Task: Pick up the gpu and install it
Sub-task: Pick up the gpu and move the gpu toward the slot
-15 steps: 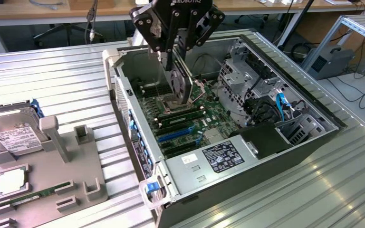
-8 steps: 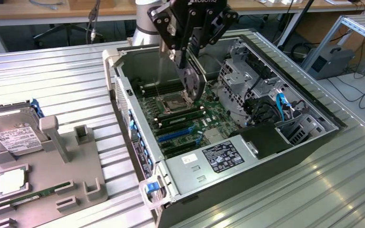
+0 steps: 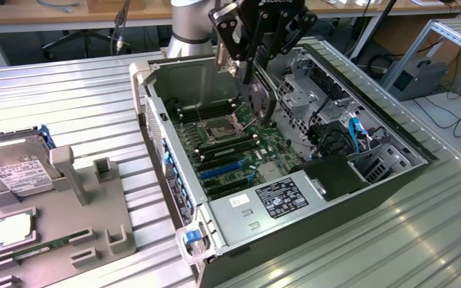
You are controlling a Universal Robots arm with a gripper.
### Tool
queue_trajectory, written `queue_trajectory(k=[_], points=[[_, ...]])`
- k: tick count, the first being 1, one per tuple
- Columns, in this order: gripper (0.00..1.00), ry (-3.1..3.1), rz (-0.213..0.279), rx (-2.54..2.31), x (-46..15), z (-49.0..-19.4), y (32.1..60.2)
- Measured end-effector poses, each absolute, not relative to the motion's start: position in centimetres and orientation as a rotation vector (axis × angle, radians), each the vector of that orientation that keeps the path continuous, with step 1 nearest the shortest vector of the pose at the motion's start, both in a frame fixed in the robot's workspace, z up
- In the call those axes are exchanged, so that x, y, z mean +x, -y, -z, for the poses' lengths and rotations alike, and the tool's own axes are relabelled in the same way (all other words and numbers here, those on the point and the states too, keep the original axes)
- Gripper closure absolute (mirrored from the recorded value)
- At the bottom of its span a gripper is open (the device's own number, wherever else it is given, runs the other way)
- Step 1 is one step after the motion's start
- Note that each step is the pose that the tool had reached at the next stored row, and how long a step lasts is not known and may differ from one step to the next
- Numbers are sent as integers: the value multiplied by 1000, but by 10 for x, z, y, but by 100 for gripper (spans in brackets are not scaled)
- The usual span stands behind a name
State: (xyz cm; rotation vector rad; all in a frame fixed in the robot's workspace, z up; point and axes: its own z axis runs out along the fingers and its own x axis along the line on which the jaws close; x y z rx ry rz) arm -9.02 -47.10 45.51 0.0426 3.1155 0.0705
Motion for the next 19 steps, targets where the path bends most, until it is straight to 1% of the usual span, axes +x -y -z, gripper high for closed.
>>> queue_trajectory(k=[19], points=[[73,-3116,-71,43,-35,-455,471]])
